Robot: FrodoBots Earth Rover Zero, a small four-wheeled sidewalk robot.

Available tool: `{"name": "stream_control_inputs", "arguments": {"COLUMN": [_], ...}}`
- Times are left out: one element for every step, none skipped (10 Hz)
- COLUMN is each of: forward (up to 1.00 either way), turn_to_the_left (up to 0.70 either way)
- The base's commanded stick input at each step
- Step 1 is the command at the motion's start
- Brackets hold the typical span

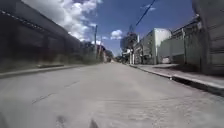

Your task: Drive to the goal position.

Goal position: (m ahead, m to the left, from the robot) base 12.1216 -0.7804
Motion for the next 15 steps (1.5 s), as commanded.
{"name": "stream_control_inputs", "arguments": {"forward": [1.0,1.0,1.0,1.0,1.0,1.0,1.0,1.0,1.0,1.0,1.0,1.0,1.0,1.0,1.0], "turn_to_the_left": [-0.35,-0.35,-0.34,-0.09,0.0,0.0,0.0,0.0,0.0,0.0,0.0,0.0,0.0,0.0,0.0]}}
